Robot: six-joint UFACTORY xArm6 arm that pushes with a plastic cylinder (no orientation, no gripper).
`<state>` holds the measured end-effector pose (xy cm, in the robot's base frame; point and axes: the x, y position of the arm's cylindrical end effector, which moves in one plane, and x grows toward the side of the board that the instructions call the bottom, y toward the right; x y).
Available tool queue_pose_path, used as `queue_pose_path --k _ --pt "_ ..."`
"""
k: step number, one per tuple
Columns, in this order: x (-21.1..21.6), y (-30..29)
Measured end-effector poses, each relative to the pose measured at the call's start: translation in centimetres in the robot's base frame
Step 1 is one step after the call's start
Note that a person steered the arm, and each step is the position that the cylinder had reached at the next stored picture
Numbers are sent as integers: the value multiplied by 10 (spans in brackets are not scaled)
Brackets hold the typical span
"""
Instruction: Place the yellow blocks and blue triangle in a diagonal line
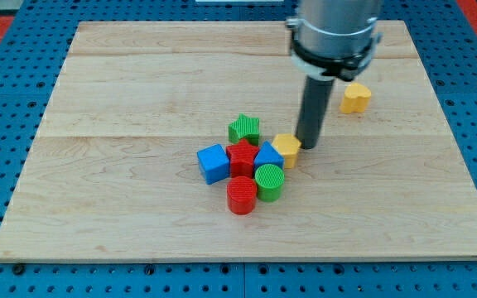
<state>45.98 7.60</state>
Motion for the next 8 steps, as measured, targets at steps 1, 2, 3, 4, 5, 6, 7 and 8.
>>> queue_pose_path --k 1,2,3,4,5,6,7,8 --pt "6 8" --pt "8 15" --pt "9 15" --pt "16 37" --pt "37 68" --pt "73 93" --pt "88 56" --pt "75 14"
